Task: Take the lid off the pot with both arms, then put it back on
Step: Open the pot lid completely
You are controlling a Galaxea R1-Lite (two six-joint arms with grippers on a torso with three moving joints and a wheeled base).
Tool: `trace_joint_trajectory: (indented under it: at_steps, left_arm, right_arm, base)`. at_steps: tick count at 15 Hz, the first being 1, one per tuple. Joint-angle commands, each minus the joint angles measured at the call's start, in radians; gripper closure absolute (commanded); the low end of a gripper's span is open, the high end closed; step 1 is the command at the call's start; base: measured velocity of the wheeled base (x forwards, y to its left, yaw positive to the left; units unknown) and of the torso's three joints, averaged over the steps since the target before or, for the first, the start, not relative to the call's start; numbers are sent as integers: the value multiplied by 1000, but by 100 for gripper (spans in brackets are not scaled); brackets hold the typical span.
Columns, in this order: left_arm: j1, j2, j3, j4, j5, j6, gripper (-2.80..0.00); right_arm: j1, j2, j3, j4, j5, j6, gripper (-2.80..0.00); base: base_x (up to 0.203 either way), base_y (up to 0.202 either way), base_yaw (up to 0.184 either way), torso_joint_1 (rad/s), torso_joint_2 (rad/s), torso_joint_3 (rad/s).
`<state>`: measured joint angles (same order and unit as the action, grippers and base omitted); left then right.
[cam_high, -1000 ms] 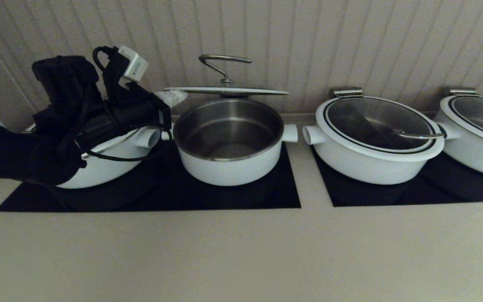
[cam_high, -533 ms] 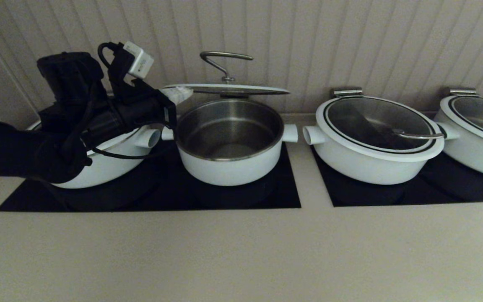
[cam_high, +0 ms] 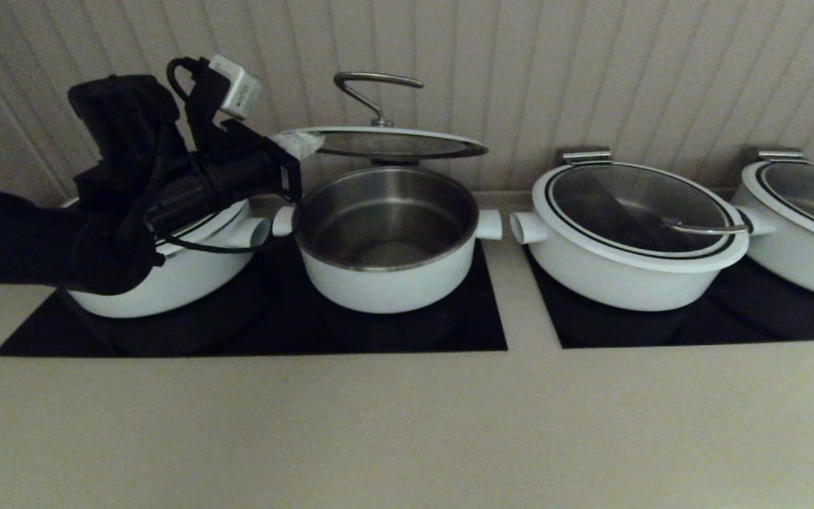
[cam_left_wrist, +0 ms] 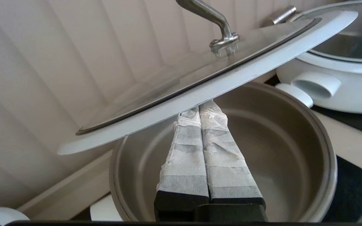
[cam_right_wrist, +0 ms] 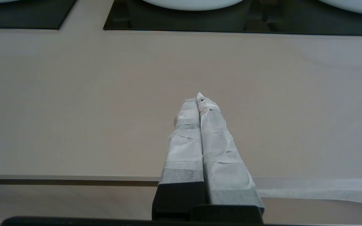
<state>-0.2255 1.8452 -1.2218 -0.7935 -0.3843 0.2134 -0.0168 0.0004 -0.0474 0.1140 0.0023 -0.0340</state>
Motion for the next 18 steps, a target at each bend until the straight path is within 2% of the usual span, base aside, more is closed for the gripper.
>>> trace_joint_trajectory:
  at_steps: [1,4,7,11,18]
  left_arm:
    - [0,14,-19,-4,-1,1,0]
    - [0,19,-21,-26,-1,2,0]
    - [0,63,-20,-173,40,0,0]
    - [0,67,-26,-177,51,0,0]
    - [0,108,-146,-177,51,5,0]
  right_arm:
    - [0,0,1,1,1,-1,0]
    - [0,0,0,1,1,-1,0]
    - [0,0,0,1,1,-1,0]
    - [0,0,0,1,1,-1,0]
    - [0,0,7,-17,1,-1,0]
  base:
    - [0,0,0,0,0,0]
    - [0,0,0,0,0,0]
    - [0,0,0,0,0,0]
    - [0,0,0,0,0,0]
    - [0,0,0,0,0,0]
